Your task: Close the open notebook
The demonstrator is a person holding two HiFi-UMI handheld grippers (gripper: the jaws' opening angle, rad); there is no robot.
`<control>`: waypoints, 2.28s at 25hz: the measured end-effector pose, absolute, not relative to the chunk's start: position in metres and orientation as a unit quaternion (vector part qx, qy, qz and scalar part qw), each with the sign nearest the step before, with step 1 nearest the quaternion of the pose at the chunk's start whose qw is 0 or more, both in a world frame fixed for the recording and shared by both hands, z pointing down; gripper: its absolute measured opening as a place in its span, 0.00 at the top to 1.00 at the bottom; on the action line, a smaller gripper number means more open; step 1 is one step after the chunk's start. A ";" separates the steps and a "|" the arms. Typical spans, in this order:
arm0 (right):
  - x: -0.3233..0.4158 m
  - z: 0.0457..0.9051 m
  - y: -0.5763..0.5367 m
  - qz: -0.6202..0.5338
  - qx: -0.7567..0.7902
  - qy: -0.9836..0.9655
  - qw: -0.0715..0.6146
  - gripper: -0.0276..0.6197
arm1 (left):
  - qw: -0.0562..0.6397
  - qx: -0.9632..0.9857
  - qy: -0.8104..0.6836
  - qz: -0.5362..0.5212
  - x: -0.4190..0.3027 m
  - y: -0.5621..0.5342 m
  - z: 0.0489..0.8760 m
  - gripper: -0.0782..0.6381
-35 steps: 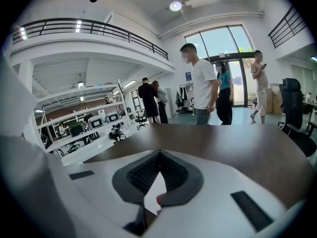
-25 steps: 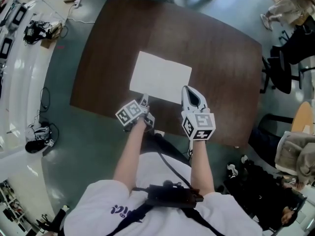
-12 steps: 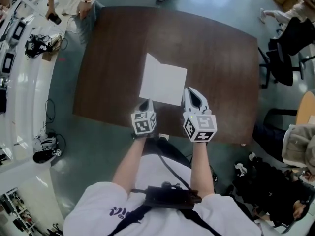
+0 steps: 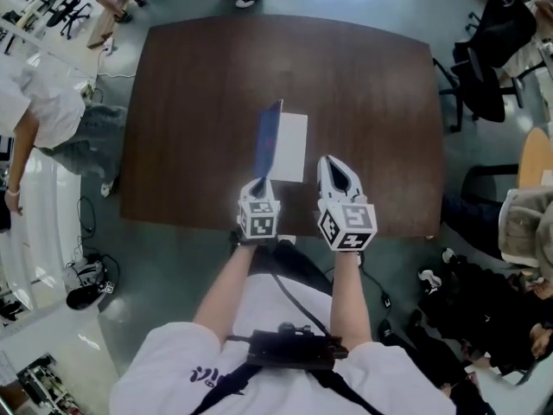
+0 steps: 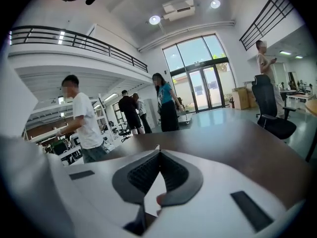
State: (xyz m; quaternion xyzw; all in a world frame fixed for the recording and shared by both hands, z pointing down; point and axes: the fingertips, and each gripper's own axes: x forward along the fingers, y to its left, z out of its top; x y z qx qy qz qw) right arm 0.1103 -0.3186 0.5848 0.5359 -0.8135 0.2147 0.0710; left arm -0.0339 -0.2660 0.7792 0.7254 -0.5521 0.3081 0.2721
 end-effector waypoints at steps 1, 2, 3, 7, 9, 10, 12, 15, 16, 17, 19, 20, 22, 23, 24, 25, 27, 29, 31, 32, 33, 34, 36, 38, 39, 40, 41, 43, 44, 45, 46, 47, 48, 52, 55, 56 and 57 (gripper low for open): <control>0.114 0.586 -0.317 0.216 0.539 -0.811 0.071 0.95 | 0.271 0.725 -0.544 0.323 -0.030 -0.265 0.783 0.87; 0.117 0.587 -0.316 0.217 0.543 -0.808 0.071 0.95 | 0.269 0.724 -0.537 0.341 -0.026 -0.265 0.789 0.87; 0.119 0.587 -0.315 0.217 0.545 -0.806 0.071 0.95 | 0.266 0.720 -0.529 0.362 -0.024 -0.265 0.794 0.87; 0.126 0.588 -0.311 0.219 0.552 -0.801 0.068 0.95 | 0.248 0.706 -0.502 0.434 -0.017 -0.265 0.812 0.87; 0.128 0.589 -0.308 0.220 0.553 -0.800 0.068 0.95 | 0.234 0.703 -0.492 0.458 -0.016 -0.265 0.816 0.87; 0.129 0.589 -0.308 0.221 0.554 -0.800 0.068 0.95 | 0.226 0.702 -0.488 0.467 -0.015 -0.266 0.816 0.87; 0.130 0.589 -0.307 0.221 0.555 -0.799 0.067 0.95 | 0.217 0.700 -0.481 0.481 -0.014 -0.267 0.816 0.87; 0.130 0.590 -0.305 0.221 0.555 -0.799 0.066 0.95 | 0.214 0.697 -0.469 0.498 -0.015 -0.268 0.818 0.87; 0.130 0.590 -0.304 0.221 0.555 -0.800 0.065 0.95 | 0.210 0.696 -0.462 0.507 -0.014 -0.268 0.819 0.87; 0.131 0.591 -0.304 0.221 0.554 -0.800 0.064 0.95 | 0.204 0.695 -0.454 0.519 -0.013 -0.268 0.820 0.87; 0.133 0.591 -0.303 0.221 0.554 -0.800 0.062 0.95 | 0.185 0.693 -0.430 0.548 -0.010 -0.269 0.822 0.87; 0.133 0.592 -0.303 0.221 0.553 -0.801 0.061 0.95 | 0.174 0.692 -0.414 0.565 -0.008 -0.269 0.823 0.87; 0.133 0.591 -0.304 0.223 0.550 -0.803 0.055 0.95 | 0.154 0.694 -0.381 0.592 -0.006 -0.271 0.825 0.87; 0.133 0.590 -0.305 0.226 0.549 -0.803 0.049 0.95 | 0.148 0.696 -0.367 0.599 -0.004 -0.272 0.825 0.87; 0.134 0.588 -0.306 0.231 0.546 -0.804 0.042 0.95 | 0.149 0.700 -0.355 0.601 -0.002 -0.272 0.826 0.87; 0.136 0.586 -0.308 0.235 0.544 -0.805 0.034 0.95 | 0.157 0.705 -0.347 0.598 0.000 -0.271 0.827 0.87; 0.140 0.580 -0.311 0.243 0.538 -0.807 0.023 0.95 | 0.184 0.716 -0.340 0.582 0.006 -0.268 0.824 0.87; 0.143 0.572 -0.312 0.247 0.534 -0.809 0.014 0.95 | 0.191 0.725 -0.346 0.564 0.009 -0.262 0.811 0.87; 0.141 0.562 -0.313 0.244 0.528 -0.814 0.005 0.95 | 0.180 0.737 -0.362 0.542 0.008 -0.260 0.786 0.87; 0.139 0.555 -0.316 0.239 0.524 -0.817 0.000 0.95 | 0.176 0.744 -0.373 0.526 0.008 -0.261 0.771 0.87; 0.137 0.546 -0.320 0.233 0.520 -0.821 -0.004 0.95 | 0.176 0.752 -0.385 0.506 0.008 -0.263 0.754 0.87; 0.134 0.537 -0.324 0.226 0.517 -0.826 -0.008 0.95 | 0.179 0.761 -0.399 0.480 0.008 -0.267 0.736 0.87; 0.128 0.516 -0.331 0.210 0.509 -0.835 -0.017 0.95 | 0.190 0.780 -0.433 0.410 0.008 -0.278 0.696 0.87; 0.120 0.496 -0.331 0.191 0.500 -0.844 -0.022 0.95 | 0.201 0.799 -0.467 0.321 0.004 -0.291 0.650 0.87; 0.116 0.486 -0.330 0.181 0.496 -0.849 -0.023 0.95 | 0.203 0.808 -0.483 0.270 0.002 -0.298 0.623 0.87; 0.114 0.477 -0.329 0.170 0.492 -0.853 -0.024 0.95 | 0.199 0.816 -0.496 0.220 0.001 -0.305 0.594 0.87; 0.111 0.467 -0.330 0.157 0.489 -0.858 -0.025 0.95 | 0.189 0.822 -0.508 0.174 -0.001 -0.314 0.564 0.87; 0.107 0.448 -0.331 0.133 0.480 -0.867 -0.027 0.95 | 0.156 0.829 -0.528 0.101 -0.006 -0.326 0.508 0.87; 0.105 0.438 -0.329 0.122 0.474 -0.871 -0.029 0.95 | 0.136 0.830 -0.536 0.074 -0.009 -0.329 0.483 0.87; 0.102 0.429 -0.326 0.112 0.469 -0.875 -0.032 0.95 | 0.116 0.829 -0.544 0.053 -0.012 -0.329 0.460 0.87; 0.100 0.420 -0.322 0.101 0.465 -0.879 -0.034 0.95 | 0.096 0.828 -0.552 0.036 -0.015 -0.327 0.441 0.87; 0.098 0.411 -0.319 0.089 0.464 -0.881 -0.034 0.95 | 0.079 0.826 -0.558 0.022 -0.017 -0.324 0.425 0.87; 0.096 0.404 -0.316 0.077 0.465 -0.881 -0.034 0.95 | 0.064 0.823 -0.564 0.010 -0.020 -0.321 0.412 0.87; 0.093 0.386 -0.313 0.052 0.469 -0.881 -0.039 0.95 | 0.027 0.812 -0.582 -0.017 -0.024 -0.308 0.390 0.87; 0.098 0.382 -0.309 0.046 0.468 -0.881 -0.042 0.95 | 0.025 0.814 -0.580 -0.031 -0.018 -0.302 0.388 0.87; 0.099 0.382 -0.308 0.044 0.468 -0.882 -0.043 0.95 | 0.025 0.815 -0.578 -0.034 -0.016 -0.301 0.387 0.87; 0.099 0.381 -0.308 0.043 0.468 -0.881 -0.043 0.95 | 0.024 0.817 -0.576 -0.036 -0.014 -0.301 0.386 0.87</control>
